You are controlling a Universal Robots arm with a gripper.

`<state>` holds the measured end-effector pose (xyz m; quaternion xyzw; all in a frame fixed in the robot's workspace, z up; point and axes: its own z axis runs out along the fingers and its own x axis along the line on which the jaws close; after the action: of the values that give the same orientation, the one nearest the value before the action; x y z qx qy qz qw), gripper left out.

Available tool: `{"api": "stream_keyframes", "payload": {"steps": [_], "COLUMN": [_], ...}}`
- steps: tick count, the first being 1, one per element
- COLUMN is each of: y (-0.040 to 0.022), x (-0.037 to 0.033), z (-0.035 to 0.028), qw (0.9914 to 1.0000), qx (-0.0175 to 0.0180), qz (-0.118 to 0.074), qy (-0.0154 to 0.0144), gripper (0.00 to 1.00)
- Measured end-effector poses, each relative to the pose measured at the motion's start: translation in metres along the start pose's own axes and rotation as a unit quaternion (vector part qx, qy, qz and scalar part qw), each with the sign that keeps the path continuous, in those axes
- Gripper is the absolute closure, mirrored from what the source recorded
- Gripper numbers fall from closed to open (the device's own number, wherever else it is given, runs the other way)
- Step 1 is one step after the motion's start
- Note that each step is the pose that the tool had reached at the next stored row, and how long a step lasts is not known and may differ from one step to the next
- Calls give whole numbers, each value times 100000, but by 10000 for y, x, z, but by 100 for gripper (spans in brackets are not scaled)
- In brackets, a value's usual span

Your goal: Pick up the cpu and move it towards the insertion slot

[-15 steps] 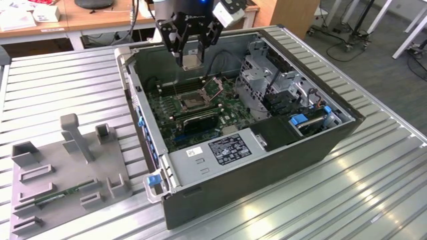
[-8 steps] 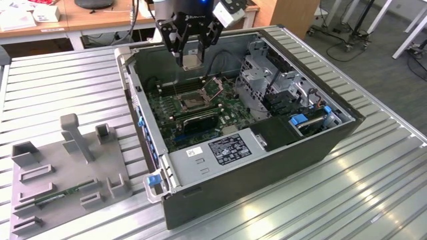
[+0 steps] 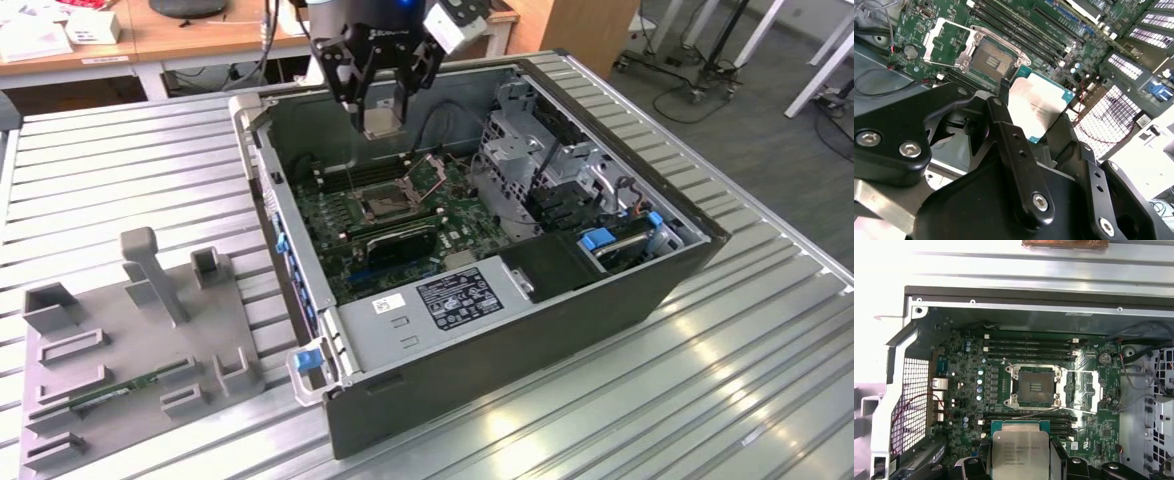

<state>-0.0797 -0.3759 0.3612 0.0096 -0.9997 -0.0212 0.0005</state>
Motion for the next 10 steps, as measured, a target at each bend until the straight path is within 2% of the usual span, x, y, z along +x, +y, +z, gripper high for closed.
{"api": "stream_keyframes", "payload": {"steps": [5,10], "y": [69,136], "x": [-6,-40], "z": [38,84], "qw": [100000,100000], "qx": [6,4], "qz": [0,-3], "qy": [2,0], "gripper": [45,45]}}
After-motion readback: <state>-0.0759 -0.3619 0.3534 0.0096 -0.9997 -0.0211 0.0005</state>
